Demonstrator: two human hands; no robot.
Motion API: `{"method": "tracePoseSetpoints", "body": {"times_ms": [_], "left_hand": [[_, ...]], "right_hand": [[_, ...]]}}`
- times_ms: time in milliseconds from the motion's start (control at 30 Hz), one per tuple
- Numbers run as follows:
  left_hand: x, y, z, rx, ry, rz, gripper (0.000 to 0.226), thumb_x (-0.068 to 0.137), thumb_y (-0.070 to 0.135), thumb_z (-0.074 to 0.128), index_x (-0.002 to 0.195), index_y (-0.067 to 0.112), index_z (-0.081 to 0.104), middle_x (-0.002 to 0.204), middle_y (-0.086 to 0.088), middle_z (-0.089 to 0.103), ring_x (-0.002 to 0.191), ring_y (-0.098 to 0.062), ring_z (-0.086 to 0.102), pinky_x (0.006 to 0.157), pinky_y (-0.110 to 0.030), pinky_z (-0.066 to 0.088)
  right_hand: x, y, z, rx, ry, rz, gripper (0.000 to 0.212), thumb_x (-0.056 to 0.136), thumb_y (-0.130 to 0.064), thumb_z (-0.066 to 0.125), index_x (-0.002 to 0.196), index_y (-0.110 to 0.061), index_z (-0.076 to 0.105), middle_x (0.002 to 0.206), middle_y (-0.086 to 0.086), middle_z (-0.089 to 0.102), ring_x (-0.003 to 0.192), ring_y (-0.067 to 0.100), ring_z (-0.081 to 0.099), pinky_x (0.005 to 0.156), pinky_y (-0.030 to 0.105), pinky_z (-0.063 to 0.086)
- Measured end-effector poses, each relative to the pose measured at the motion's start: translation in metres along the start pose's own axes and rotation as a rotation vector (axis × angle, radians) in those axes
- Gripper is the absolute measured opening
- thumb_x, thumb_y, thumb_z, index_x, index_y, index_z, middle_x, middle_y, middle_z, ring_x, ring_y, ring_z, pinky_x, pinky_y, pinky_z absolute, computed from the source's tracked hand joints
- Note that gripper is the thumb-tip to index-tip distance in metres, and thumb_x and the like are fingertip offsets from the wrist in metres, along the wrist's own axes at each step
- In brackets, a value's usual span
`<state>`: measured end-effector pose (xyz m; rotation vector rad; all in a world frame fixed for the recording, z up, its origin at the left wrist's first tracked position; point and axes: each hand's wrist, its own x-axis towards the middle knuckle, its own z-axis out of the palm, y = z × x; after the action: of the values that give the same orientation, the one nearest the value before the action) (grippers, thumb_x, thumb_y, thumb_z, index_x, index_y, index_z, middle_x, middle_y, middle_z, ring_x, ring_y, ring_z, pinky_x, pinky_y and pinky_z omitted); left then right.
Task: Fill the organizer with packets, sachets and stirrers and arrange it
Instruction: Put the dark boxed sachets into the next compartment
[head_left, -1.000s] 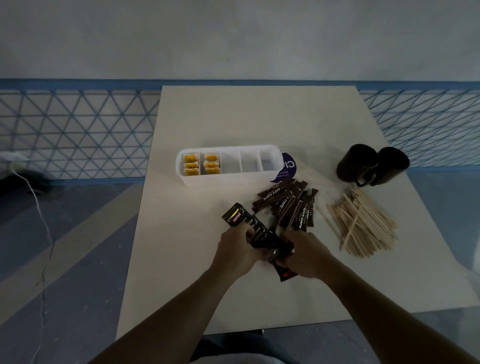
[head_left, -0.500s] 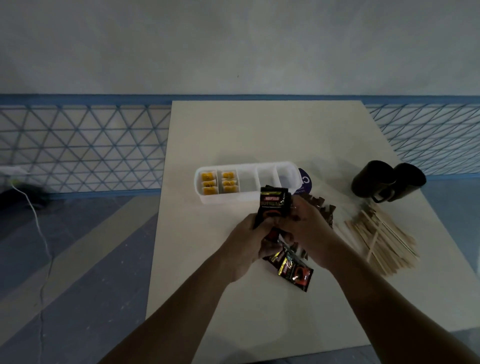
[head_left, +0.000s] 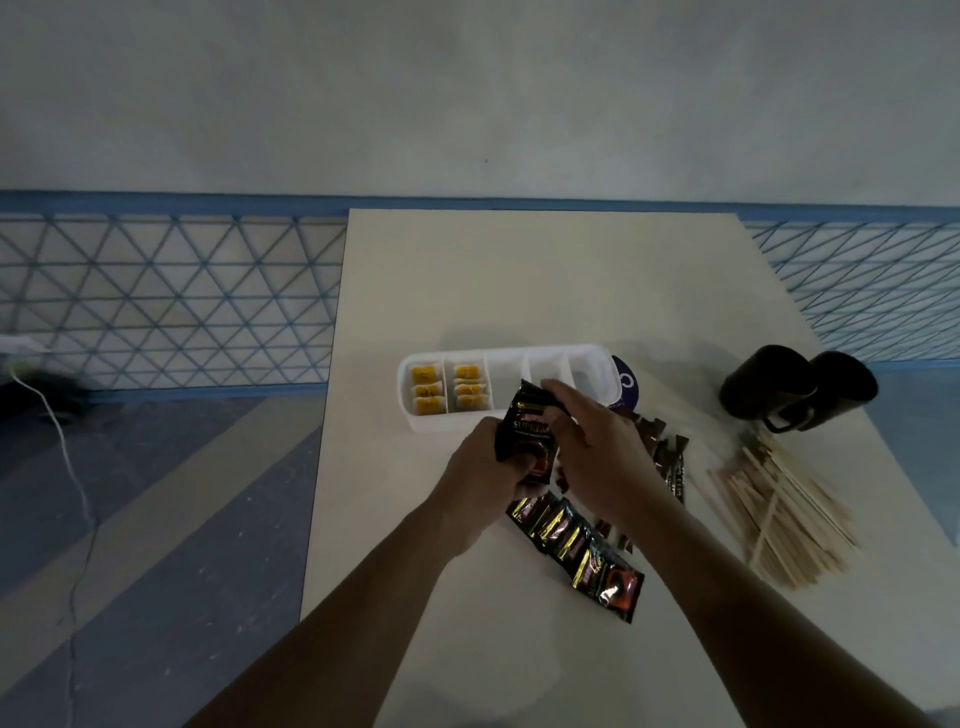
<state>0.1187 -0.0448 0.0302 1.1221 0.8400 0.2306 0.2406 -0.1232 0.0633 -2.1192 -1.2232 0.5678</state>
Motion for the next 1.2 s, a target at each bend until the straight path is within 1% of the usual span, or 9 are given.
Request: {"method": "tracePoseSetpoints", "body": {"times_ms": [167, 367, 433, 533, 667, 767, 967, 1100, 1200], "left_hand": [[0.015, 0.002, 0.005, 0.016, 0.033, 0.008, 0.031, 0.088, -0.001, 0.064, 0.113, 0.013, 0.053, 0.113, -0.012, 0.066, 0.102, -0.026, 0.069, 0.089, -0.044, 0.057], [0.031, 0.013, 0.008, 0.024, 0.026, 0.061, 0.041, 0.076, -0.003, 0.062, 0.114, 0.012, 0.064, 0.109, -0.015, 0.070, 0.105, -0.030, 0.067, 0.092, -0.050, 0.055], [0.037, 0.019, 0.007, 0.001, 0.032, 0.080, 0.040, 0.078, -0.006, 0.061, 0.115, 0.009, 0.064, 0.110, -0.016, 0.070, 0.110, -0.034, 0.064, 0.093, -0.051, 0.054], [0.042, 0.029, 0.004, 0.030, 0.083, 0.053, 0.040, 0.080, -0.005, 0.063, 0.118, 0.008, 0.056, 0.110, -0.015, 0.069, 0.109, -0.034, 0.064, 0.090, -0.050, 0.056], [0.045, 0.048, -0.011, 0.375, 0.209, 0.047, 0.052, 0.084, 0.006, 0.068, 0.128, 0.017, 0.043, 0.108, -0.001, 0.062, 0.093, -0.014, 0.063, 0.077, -0.029, 0.054], [0.050, 0.055, -0.030, 0.624, 0.319, 0.154, 0.063, 0.080, 0.019, 0.077, 0.133, 0.018, 0.044, 0.115, -0.002, 0.058, 0.098, -0.017, 0.059, 0.072, -0.023, 0.048], [0.078, 0.049, -0.060, 1.194, 0.307, 0.165, 0.112, 0.063, 0.053, 0.083, 0.152, 0.022, 0.022, 0.154, -0.009, 0.027, 0.143, -0.036, 0.018, 0.116, -0.049, 0.023], [0.092, 0.035, -0.064, 1.307, 0.188, 0.078, 0.120, 0.062, 0.061, 0.080, 0.154, 0.024, 0.012, 0.161, -0.008, 0.012, 0.148, -0.040, 0.002, 0.119, -0.054, 0.010], [0.095, 0.032, -0.063, 1.371, 0.205, 0.112, 0.111, 0.062, 0.062, 0.079, 0.150, 0.022, 0.023, 0.157, -0.006, 0.023, 0.146, -0.037, 0.013, 0.117, -0.051, 0.015]], "right_hand": [[0.020, 0.005, -0.001, -0.019, -0.013, 0.008, 0.027, 0.106, -0.015, 0.042, 0.124, -0.011, 0.062, 0.086, 0.001, 0.063, 0.062, 0.007, 0.055, 0.049, 0.014, 0.042], [0.047, 0.012, -0.002, 0.187, -0.165, 0.158, 0.047, 0.100, -0.012, 0.055, 0.141, -0.032, 0.045, 0.107, 0.005, 0.067, 0.074, 0.016, 0.070, 0.049, 0.022, 0.055], [0.055, 0.016, -0.001, 0.238, -0.180, 0.157, 0.056, 0.095, -0.004, 0.059, 0.141, -0.031, 0.043, 0.106, 0.006, 0.069, 0.073, 0.013, 0.070, 0.047, 0.017, 0.049], [0.071, 0.021, -0.001, 0.186, -0.145, 0.144, 0.040, 0.090, 0.002, 0.063, 0.123, -0.020, 0.057, 0.088, 0.000, 0.070, 0.060, 0.002, 0.060, 0.043, 0.012, 0.041], [0.090, 0.022, -0.003, 0.122, -0.095, 0.107, 0.023, 0.088, -0.002, 0.068, 0.105, -0.017, 0.064, 0.079, -0.001, 0.069, 0.063, 0.009, 0.062, 0.045, 0.014, 0.043], [0.103, 0.020, -0.005, 0.059, -0.059, 0.093, 0.023, 0.089, -0.012, 0.070, 0.108, -0.021, 0.062, 0.089, -0.005, 0.071, 0.078, 0.010, 0.066, 0.056, 0.021, 0.050], [0.121, 0.014, -0.001, -0.128, -0.137, 0.067, 0.031, 0.088, -0.009, 0.065, 0.116, -0.022, 0.059, 0.093, -0.001, 0.066, 0.076, 0.014, 0.058, 0.050, 0.018, 0.036], [0.124, 0.008, 0.005, -0.245, -0.179, 0.062, 0.036, 0.085, -0.006, 0.062, 0.119, -0.017, 0.055, 0.078, -0.007, 0.049, 0.076, 0.019, 0.052, 0.054, 0.026, 0.041], [0.127, 0.006, 0.012, -0.332, -0.210, 0.071, 0.040, 0.079, -0.009, 0.065, 0.115, -0.019, 0.053, 0.089, 0.006, 0.062, 0.078, 0.024, 0.059, 0.062, 0.035, 0.055]]}}
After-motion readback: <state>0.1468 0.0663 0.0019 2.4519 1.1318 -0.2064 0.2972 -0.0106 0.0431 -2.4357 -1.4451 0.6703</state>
